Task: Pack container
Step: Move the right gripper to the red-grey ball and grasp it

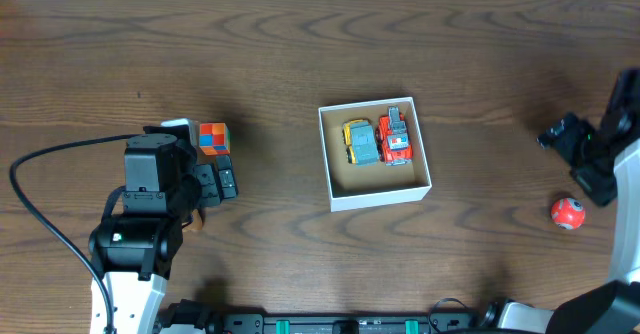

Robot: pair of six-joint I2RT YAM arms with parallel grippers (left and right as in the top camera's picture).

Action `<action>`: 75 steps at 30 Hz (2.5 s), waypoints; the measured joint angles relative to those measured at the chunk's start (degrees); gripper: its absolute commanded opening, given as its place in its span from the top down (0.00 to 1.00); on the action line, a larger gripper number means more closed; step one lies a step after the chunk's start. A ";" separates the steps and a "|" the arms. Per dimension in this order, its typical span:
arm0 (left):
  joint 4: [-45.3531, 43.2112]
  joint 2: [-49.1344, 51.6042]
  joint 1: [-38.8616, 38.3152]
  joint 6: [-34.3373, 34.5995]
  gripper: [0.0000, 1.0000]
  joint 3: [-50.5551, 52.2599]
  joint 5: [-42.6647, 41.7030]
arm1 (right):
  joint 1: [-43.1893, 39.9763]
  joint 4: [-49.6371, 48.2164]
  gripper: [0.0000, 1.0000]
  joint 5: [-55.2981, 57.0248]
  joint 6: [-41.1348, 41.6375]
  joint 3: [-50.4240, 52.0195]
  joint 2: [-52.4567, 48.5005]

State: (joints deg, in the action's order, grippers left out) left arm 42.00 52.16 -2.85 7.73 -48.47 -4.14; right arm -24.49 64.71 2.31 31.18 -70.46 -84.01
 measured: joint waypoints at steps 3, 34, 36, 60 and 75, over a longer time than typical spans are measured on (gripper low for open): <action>0.00 0.02 0.00 0.00 0.02 0.00 0.00 | -3.23 -3.72 0.01 -0.42 0.00 5.14 0.00; 0.68 0.04 0.00 0.00 0.02 0.00 0.00 | -11.30 -24.04 0.02 3.10 -0.42 21.35 -0.02; 0.68 0.04 0.00 0.00 0.02 0.00 0.00 | -11.30 -24.96 0.02 3.30 -0.42 21.75 -0.24; 0.68 0.04 0.00 0.00 0.02 0.00 0.00 | -11.30 -27.91 0.64 3.78 -1.11 23.39 -3.89; 0.68 0.04 0.00 0.00 0.02 0.00 0.00 | -10.14 -27.58 0.99 0.68 -1.46 23.39 -3.67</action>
State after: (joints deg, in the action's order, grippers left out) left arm 42.68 52.21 -2.85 7.73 -48.47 -4.14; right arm -34.63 37.12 2.98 29.71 -47.07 -87.68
